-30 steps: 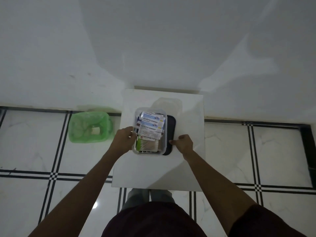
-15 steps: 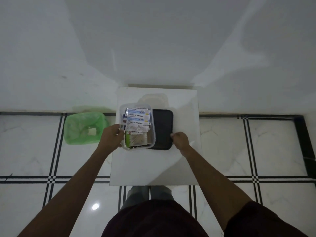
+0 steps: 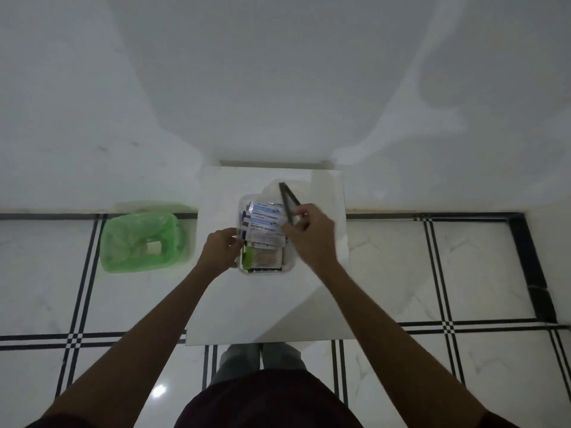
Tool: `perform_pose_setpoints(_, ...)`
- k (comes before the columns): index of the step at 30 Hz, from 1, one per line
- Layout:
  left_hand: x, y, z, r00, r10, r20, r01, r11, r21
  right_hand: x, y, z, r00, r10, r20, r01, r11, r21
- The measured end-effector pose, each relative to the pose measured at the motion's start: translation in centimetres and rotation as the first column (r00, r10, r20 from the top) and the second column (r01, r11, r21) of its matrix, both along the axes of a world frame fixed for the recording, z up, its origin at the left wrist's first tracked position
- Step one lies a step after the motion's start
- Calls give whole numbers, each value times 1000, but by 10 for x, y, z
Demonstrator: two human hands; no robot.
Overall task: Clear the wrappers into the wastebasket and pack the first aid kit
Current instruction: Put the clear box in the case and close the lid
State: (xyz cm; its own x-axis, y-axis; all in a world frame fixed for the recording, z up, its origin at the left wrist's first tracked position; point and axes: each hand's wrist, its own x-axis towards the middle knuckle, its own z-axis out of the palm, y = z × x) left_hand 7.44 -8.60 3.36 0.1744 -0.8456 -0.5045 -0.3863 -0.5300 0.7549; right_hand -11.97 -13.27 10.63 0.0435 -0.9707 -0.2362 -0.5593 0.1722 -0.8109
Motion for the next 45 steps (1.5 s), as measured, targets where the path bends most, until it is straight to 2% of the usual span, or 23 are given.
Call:
perform_pose_setpoints(3,-9,-4,0,994,72,-82,-70,997,27,36,21,-8,983,131,-132,-145,984,-103)
perform_pose_setpoints(7,-6,-3,4,936,270,-227,-242,960,142,67,42,-38,957,126,-262,-167,975,-144)
perform_pose_setpoints(10,2,0,7,873,390,-292,-365,921,139,77,44,-51,938,144,-315,-199,968,-150)
perform_pose_setpoints(13,6,4,7,892,378,-248,-356,925,132,72,36,-47,943,207,-259,-245,962,-122)
perform_pose_setpoints(15,3,8,8,925,330,-191,-315,944,101,55,30,-40,964,111,-240,-157,971,-182)
perform_pose_setpoints(17,-2,13,8,945,299,-135,-294,954,55,29,22,-35,959,-66,-275,4,976,-219)
perform_pose_setpoints(18,-6,16,9,948,295,-119,-293,955,37,14,19,-37,943,-137,-302,83,979,-185)
perform_pose_setpoints(20,-16,22,9,951,299,-82,-299,954,4,-13,14,-46,927,-186,-326,193,981,-10)
perform_pose_setpoints(22,-25,26,9,943,330,-34,-331,943,-23,-24,13,-59,955,-111,-275,155,978,142)
perform_pose_setpoints(23,-28,26,9,936,352,-21,-352,935,-27,-24,15,-64,965,-69,-252,113,979,167)
perform_pose_setpoints(25,-31,24,11,924,381,-10,-381,924,-21,-18,17,-69,970,-50,-236,83,987,135)
perform_pose_setpoints(30,-27,16,12,928,372,4,-372,928,-18,-6,7,-68,961,-134,-240,158,984,82)
perform_pose_setpoints(45,-36,31,17,908,413,69,-411,910,-42,-12,15,-68,961,-51,-271,60,998,24)
